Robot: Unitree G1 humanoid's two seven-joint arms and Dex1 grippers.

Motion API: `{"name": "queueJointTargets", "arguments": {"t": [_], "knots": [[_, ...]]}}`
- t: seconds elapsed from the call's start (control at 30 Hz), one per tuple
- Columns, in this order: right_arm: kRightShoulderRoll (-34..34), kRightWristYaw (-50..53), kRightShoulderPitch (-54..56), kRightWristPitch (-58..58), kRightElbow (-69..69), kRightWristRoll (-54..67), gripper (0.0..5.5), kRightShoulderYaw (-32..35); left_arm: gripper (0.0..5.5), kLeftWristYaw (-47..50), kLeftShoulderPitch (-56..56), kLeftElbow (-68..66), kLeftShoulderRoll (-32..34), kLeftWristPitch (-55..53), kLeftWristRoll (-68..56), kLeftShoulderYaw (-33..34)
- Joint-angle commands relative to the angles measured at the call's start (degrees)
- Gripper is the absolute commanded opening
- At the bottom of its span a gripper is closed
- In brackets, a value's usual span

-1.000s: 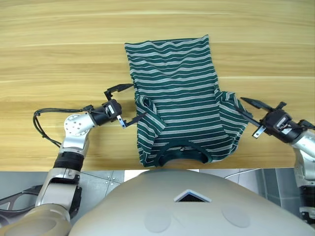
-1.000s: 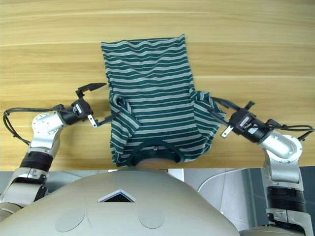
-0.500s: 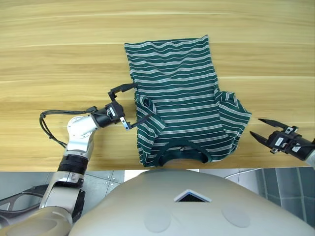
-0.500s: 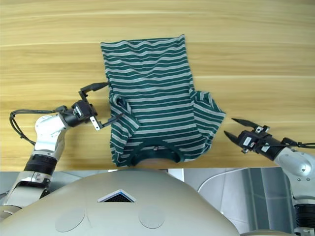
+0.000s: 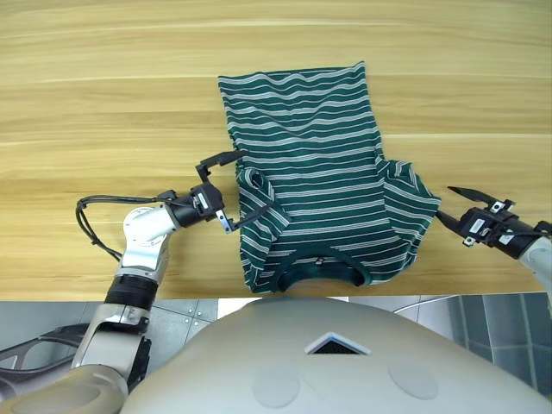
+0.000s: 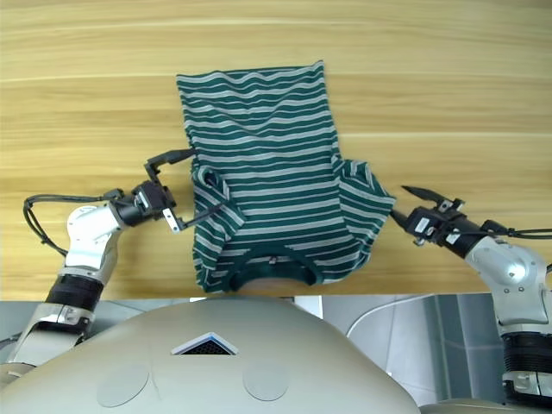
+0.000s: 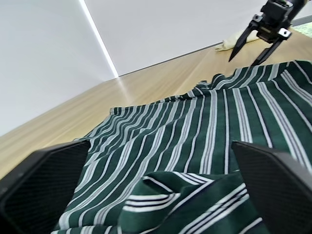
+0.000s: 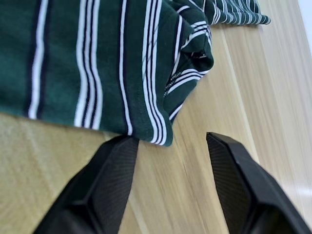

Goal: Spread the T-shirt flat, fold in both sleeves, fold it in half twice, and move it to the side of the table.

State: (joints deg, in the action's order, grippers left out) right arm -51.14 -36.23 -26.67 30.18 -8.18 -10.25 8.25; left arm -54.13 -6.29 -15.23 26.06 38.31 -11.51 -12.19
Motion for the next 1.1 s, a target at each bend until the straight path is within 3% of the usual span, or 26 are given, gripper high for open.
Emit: {"name": "queueJointTargets", "arguments": {"t": [0.03, 0.07, 0.5, 0.83, 1.1], "knots": [[-0.3, -1.1, -1.3, -1.7, -0.9, -2.2, 2.57, -2.7, 5.40, 0.5, 0.1, 0.6, -0.1, -0.7, 0.5, -0.1], [-0.3, -1.2, -1.2, -1.7, -0.8, -2.1, 2.57, -2.9, 5.40, 0.6, 0.1, 0.6, -0.2, -0.7, 0.5, -0.2], [-0.4, -0.7, -0.5, -1.4, -1.6, -1.8, 0.06, -4.4, 5.40, 0.6, 0.6, -0.3, -0.7, -0.6, 0.7, -0.4], [0.5, -1.6, 0.2, 1.4, 5.8, 7.7, 0.02, -1.3, 5.40, 0.9, 0.8, -0.6, -0.8, -0.6, 0.9, -0.5], [2.1, -4.5, 2.4, -0.7, 11.7, 8.6, 0.02, -5.7, 5.40, 0.8, 1.4, -1.2, -1.0, -0.5, 1.1, -0.8]]}}
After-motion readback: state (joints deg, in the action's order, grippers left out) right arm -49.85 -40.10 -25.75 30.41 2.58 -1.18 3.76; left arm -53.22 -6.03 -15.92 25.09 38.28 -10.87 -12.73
